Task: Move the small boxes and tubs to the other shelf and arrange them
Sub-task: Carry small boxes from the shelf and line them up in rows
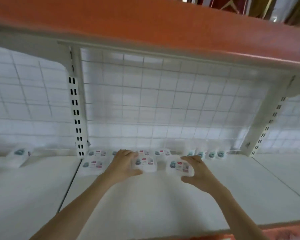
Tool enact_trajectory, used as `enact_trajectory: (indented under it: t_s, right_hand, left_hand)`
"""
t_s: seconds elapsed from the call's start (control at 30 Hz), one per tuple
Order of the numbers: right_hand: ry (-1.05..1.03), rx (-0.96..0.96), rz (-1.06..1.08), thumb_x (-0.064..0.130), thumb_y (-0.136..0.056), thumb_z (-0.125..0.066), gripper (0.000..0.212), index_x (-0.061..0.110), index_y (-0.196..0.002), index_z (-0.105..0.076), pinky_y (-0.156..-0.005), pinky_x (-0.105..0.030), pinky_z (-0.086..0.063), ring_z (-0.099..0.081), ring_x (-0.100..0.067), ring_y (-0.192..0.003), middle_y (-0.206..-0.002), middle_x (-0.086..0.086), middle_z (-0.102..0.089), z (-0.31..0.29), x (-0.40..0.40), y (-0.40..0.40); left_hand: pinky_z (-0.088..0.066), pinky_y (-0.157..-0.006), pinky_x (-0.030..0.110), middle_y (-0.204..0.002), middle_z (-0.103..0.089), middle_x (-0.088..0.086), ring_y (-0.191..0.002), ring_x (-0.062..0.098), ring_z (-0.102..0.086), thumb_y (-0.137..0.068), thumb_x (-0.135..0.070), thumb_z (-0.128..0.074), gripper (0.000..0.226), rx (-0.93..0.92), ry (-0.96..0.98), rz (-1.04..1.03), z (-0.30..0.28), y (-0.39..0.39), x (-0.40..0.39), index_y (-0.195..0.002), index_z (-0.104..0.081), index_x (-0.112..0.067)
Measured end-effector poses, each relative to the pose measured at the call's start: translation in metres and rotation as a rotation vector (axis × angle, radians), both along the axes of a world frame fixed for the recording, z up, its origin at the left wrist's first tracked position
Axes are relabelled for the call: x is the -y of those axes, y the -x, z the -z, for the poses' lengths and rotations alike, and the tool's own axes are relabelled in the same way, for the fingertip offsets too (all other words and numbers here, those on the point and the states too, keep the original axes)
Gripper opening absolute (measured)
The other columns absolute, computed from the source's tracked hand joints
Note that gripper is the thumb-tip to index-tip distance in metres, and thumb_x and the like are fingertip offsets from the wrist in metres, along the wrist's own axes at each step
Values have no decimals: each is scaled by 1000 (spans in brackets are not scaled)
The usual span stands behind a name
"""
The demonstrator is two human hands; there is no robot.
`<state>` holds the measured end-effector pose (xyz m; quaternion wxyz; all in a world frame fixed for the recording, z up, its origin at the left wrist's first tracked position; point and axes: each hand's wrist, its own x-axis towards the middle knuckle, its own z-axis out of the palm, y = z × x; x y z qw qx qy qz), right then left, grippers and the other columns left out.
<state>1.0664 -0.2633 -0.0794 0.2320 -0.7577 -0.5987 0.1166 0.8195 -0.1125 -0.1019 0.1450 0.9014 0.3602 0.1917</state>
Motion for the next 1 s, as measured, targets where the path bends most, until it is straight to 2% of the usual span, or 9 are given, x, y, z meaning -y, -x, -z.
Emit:
enact_trajectory:
  t_s: [0.1,0.17,0.27,0.43,0.6,0.7,0.8,0.87,1.0]
  right_hand:
    - [101,-16,-134,28,-75,-72,70,25,-136,-37,-95,-19,-31,-35,-11,-117,-118,9,-32,11,-20,-13]
    - [137,-58,-189,27,-76,-72,72,23,-138,-34,-98,-21,-32,-36,-11,-116,-120,7,-33,19,-32,-15]
    - [73,-186,-189,23,-78,-72,73,22,-139,-32,-100,-27,-38,-41,-14,-115,-128,2,-32,28,-46,-12]
    - [-84,-291,-124,19,-74,-76,59,19,-126,-48,-90,-17,-38,-49,-14,-101,-126,0,-32,44,-54,-8]
    - [-139,-416,-93,12,-75,-74,40,25,-107,-54,-92,-22,-41,-50,-14,-105,-123,3,-41,51,-55,-7]
    - [-99,-461,-79,12,-77,-72,39,23,-110,-54,-78,-12,-42,-55,-16,-101,-114,5,-53,51,-56,-8]
    - [-109,-451,-77,15,-77,-72,39,24,-110,-54,-70,-7,-40,-55,-10,-93,-108,6,-56,53,-55,-8]
    - [-116,-440,-80,16,-78,-72,39,24,-111,-54,-69,-5,-39,-53,-2,-89,-108,9,-55,53,-55,-7]
    - [-140,-418,-80,17,-77,-73,40,22,-112,-55,-70,1,-37,-51,1,-90,-107,10,-54,54,-55,-6]
  left_hand:
    - [-2,-111,30,-137,-38,-6,-131,12,-19,-50,-78,-23,100,-85,-70,-66,10,2,4,-132,-43,-24]
    - [6,-107,27,-142,-30,-4,-129,10,-8,-53,-77,-21,99,-108,-106,-100,16,5,8,-134,-42,-24]
    - [10,-107,26,-146,-24,-1,-135,16,-6,-55,-75,-18,101,-102,-131,-151,16,4,15,-138,-36,-21]
    - [-12,-104,24,-134,-38,-4,-131,16,-27,-59,-70,-21,87,4,-85,-217,26,-4,18,-127,-48,-22]
    - [-15,-98,21,-123,-48,-3,-124,16,-37,-66,-66,-27,78,88,-105,-209,38,-6,19,-120,-54,-17]
    - [-21,-102,26,-121,-51,2,-121,21,-42,-68,-63,-31,75,109,-127,-208,40,-8,20,-117,-57,-13]
    - [-5,-115,31,-129,-44,2,-129,20,-32,-68,-68,-31,80,91,-160,-193,36,-5,22,-123,-52,-14]
    - [6,-114,36,-135,-38,4,-134,21,-25,-67,-77,-35,88,73,-227,-228,35,5,21,-129,-47,-16]
    - [-9,-113,44,-143,-24,11,-136,31,-13,-43,-97,-29,122,234,-139,-571,33,49,15,-138,-37,-20]
